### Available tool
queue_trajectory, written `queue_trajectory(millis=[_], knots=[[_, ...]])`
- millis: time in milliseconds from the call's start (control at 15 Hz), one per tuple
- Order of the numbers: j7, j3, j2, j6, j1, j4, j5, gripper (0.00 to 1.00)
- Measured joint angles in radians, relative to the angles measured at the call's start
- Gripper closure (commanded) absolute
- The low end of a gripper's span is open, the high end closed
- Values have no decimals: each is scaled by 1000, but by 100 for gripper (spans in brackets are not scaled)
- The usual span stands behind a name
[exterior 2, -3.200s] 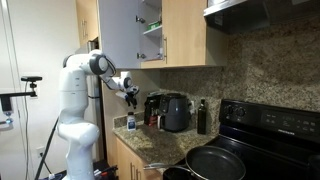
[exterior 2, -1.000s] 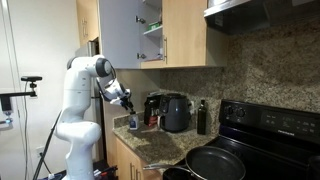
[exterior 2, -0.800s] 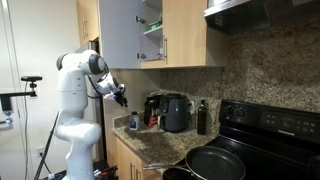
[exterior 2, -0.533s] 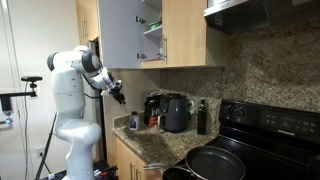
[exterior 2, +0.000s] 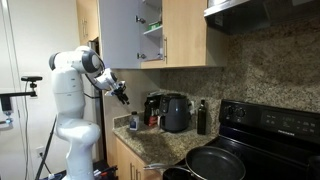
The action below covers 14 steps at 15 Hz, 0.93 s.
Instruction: Move the container from the right to the left then back to the right
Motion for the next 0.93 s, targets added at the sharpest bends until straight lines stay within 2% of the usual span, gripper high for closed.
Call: queue_trajectory(millis=[333, 533, 667, 933], knots=[[0, -29, 70, 146, -61, 3, 10, 0], [0, -24, 67, 145, -58, 3, 10, 0], [-9, -23, 72, 101, -56, 7, 13, 0], [-14, -30, 168, 91, -57, 31, 15, 0]])
